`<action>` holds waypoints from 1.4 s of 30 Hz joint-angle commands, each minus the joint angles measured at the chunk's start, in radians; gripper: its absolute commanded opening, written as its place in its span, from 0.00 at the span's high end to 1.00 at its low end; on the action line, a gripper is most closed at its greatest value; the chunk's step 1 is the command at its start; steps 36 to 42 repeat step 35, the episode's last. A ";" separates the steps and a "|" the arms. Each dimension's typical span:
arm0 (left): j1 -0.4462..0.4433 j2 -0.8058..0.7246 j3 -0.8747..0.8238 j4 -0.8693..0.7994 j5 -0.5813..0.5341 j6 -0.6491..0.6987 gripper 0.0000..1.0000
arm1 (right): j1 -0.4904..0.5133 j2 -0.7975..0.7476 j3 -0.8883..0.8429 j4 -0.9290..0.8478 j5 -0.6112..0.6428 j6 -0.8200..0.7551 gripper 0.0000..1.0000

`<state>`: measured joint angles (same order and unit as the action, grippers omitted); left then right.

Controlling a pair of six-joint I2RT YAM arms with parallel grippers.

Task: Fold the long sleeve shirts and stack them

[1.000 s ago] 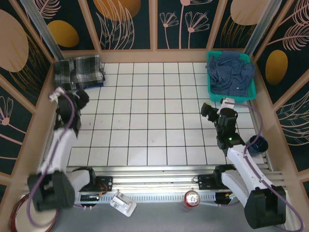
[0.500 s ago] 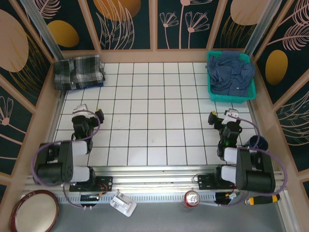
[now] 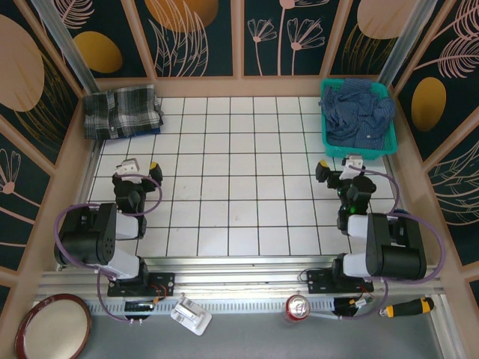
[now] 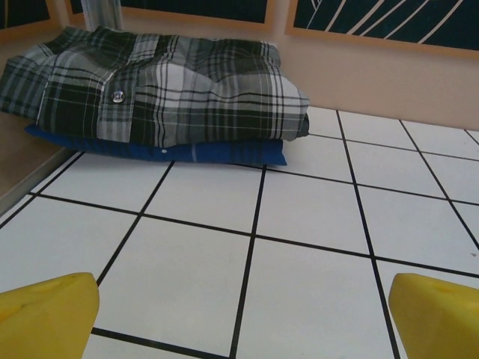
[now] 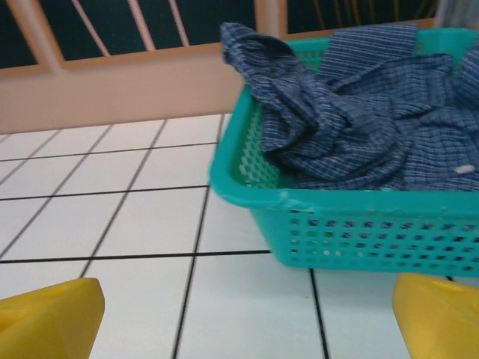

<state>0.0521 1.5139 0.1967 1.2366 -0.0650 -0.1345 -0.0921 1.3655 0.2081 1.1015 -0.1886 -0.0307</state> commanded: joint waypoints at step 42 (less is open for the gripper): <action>-0.006 0.000 0.013 0.078 -0.005 0.009 0.01 | 0.084 0.202 -0.007 0.263 0.296 0.058 0.01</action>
